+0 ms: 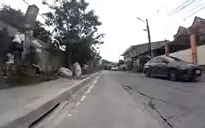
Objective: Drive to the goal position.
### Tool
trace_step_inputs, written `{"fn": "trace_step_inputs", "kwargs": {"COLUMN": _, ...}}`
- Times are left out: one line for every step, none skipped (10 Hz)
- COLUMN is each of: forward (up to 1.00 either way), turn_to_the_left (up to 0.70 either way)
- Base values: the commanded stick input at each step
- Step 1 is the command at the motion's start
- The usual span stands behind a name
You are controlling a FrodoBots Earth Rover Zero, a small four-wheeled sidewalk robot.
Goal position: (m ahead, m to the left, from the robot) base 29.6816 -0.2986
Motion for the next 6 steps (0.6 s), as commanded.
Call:
{"fn": "trace_step_inputs", "kwargs": {"forward": 1.00, "turn_to_the_left": 0.00}}
{"fn": "trace_step_inputs", "kwargs": {"forward": 1.00, "turn_to_the_left": 0.00}}
{"fn": "trace_step_inputs", "kwargs": {"forward": 1.00, "turn_to_the_left": 0.00}}
{"fn": "trace_step_inputs", "kwargs": {"forward": 1.00, "turn_to_the_left": 0.00}}
{"fn": "trace_step_inputs", "kwargs": {"forward": 1.00, "turn_to_the_left": -0.18}}
{"fn": "trace_step_inputs", "kwargs": {"forward": 1.00, "turn_to_the_left": -0.22}}
